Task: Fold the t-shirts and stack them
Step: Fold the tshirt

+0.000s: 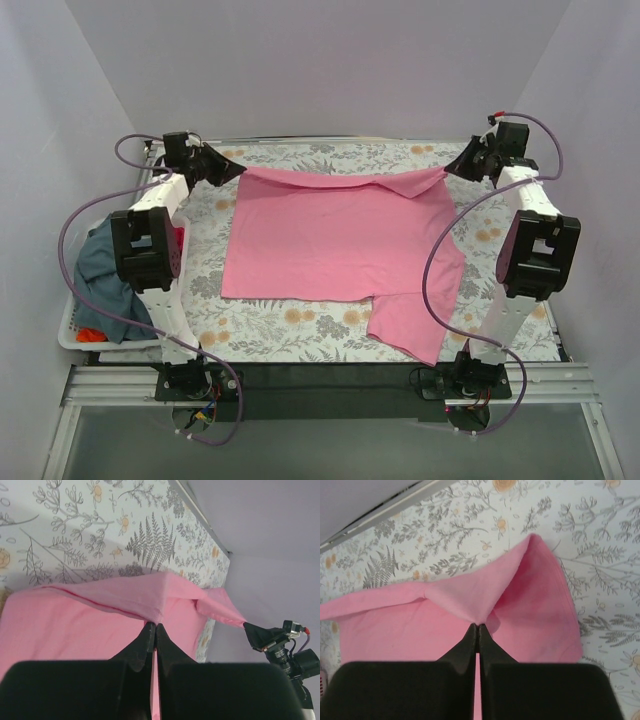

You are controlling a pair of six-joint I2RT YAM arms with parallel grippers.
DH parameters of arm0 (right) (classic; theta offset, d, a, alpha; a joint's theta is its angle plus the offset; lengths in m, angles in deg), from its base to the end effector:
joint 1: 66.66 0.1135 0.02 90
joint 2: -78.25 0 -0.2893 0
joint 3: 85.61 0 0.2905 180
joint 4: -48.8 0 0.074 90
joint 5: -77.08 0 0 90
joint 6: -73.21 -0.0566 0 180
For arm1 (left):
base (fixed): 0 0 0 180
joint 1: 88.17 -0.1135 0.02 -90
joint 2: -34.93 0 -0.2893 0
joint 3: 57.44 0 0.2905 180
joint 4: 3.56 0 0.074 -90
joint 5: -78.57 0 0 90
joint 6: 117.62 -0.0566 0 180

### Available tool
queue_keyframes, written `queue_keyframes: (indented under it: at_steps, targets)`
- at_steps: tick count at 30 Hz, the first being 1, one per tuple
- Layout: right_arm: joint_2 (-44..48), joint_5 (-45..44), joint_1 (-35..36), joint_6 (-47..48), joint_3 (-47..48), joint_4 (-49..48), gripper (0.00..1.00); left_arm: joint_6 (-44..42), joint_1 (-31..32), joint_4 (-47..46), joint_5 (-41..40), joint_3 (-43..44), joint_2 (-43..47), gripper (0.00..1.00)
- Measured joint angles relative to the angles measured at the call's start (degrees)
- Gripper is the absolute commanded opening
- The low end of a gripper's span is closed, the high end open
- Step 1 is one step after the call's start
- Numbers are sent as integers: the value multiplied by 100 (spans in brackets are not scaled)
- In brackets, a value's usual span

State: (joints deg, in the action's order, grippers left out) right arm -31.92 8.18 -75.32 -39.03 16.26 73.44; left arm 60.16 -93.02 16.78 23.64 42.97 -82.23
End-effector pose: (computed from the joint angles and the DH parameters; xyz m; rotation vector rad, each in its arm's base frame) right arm 0.5108 -0.0572 0.2742 0.3610 2.1187 0.5329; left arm 0.5271 0.0121 0.2146 -1.5160 1.9843 -1.3969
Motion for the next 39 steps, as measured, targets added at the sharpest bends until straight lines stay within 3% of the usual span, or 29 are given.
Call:
queue_keyframes:
  at_steps: [13, 24, 39]
  targets:
    - [656, -13, -72, -4, -350, 573, 1, -319, -39, 636, -166, -284, 601, 0]
    - [964, 227, -76, -52, -916, 761, 1, -435, -61, 813, -205, -726, 649, 0]
    - [1305, 647, 131, -151, -960, 831, 1, -511, -61, 859, -205, -813, 745, 0]
